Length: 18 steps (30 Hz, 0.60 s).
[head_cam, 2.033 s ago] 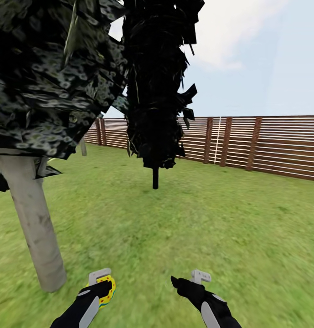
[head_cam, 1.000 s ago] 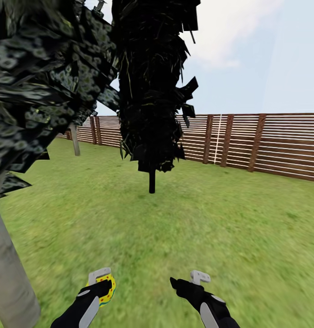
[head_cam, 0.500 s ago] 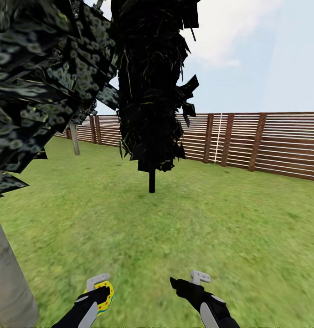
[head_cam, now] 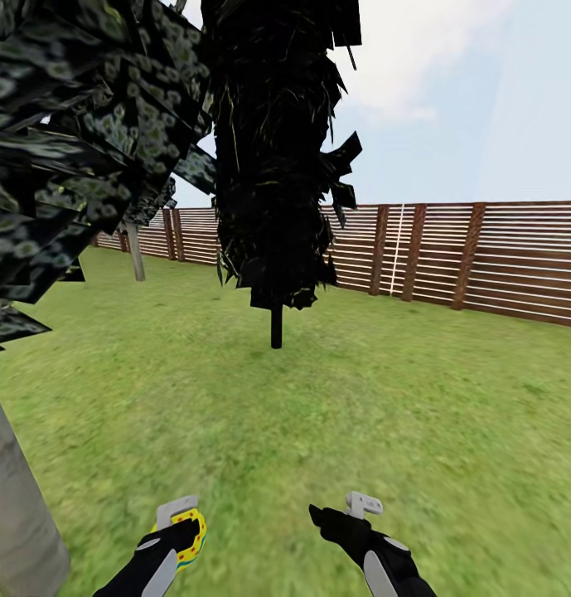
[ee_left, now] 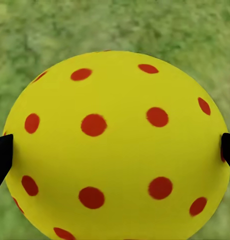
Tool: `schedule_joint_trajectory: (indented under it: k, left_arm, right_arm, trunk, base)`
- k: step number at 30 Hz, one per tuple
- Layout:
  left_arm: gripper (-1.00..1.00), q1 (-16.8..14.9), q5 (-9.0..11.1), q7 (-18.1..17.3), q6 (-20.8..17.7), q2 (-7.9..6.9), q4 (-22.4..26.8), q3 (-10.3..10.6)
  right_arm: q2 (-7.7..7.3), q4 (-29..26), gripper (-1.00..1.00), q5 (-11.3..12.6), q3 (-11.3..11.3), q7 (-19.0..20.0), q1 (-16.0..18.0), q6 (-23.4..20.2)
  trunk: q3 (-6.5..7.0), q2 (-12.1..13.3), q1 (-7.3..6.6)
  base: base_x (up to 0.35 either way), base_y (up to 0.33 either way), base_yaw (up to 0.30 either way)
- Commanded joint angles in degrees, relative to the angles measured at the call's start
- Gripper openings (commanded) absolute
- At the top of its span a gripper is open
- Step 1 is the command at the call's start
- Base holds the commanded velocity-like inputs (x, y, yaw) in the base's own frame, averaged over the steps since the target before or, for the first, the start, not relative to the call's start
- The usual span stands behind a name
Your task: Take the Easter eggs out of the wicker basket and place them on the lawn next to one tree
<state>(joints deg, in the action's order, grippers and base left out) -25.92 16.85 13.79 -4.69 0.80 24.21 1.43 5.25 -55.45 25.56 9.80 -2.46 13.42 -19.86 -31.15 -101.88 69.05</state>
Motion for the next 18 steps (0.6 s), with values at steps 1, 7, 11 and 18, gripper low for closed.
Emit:
schedule_joint_trajectory:
  k: [1, 7, 11, 18]
  left_arm:
    - [-1.0, -0.01, 0.28, 0.28, -0.28, -0.01, 0.14, 0.15]
    - [-1.0, -0.01, 0.29, 0.28, -0.23, -0.01, 0.14, 0.15]
    - [-1.0, -0.01, 0.29, 0.28, -0.23, -0.01, 0.14, 0.21]
    - [-1.0, -0.01, 0.14, 0.3, -0.23, -0.01, 0.14, 0.24]
  right_arm:
    - [0.0, -0.07, 1.0, 0.45, 0.05, -0.26, 0.03, -0.18]
    - [-0.11, -0.09, 1.0, 0.53, 0.0, -0.21, 0.03, -0.03]
    - [-0.11, -0.1, 1.0, 0.48, 0.01, -0.18, 0.03, -0.07]
    - [-0.11, -0.1, 1.0, 0.46, 0.07, -0.18, 0.03, -0.09]
  trunk:
    - [-0.25, -0.45, 0.22]
    - [-1.33, -2.85, 1.54]
    - [-2.04, -4.46, 2.42]
    - [-3.3, -7.27, 3.96]
  base:
    - [0.0, 0.0, 0.0]
    - [0.0, 0.0, 0.0]
    - [0.0, 0.0, 0.1]
    - [0.0, 0.0, 0.212]
